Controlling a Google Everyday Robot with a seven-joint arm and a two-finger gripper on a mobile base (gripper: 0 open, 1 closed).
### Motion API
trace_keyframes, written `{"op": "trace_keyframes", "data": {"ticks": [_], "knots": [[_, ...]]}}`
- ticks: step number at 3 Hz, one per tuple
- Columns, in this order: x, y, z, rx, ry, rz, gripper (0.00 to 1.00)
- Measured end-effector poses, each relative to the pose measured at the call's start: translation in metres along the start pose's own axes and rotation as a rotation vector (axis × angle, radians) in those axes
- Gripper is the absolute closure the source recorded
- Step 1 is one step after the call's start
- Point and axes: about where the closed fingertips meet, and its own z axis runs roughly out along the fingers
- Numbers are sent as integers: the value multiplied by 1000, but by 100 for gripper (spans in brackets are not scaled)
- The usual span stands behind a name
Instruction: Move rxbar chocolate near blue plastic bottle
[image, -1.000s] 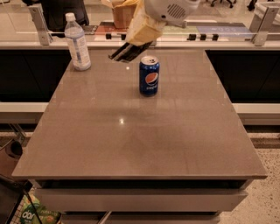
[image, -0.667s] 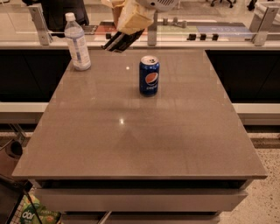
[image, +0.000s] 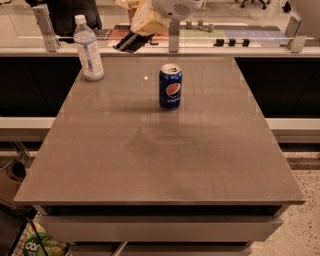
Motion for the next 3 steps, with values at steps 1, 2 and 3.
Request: {"op": "trace_keyframes", "data": {"ticks": [1, 2, 3], "knots": [[7, -19, 18, 90, -27, -45, 100], [2, -15, 25, 89, -23, -49, 100], [-6, -20, 43, 104, -32, -77, 100]]}}
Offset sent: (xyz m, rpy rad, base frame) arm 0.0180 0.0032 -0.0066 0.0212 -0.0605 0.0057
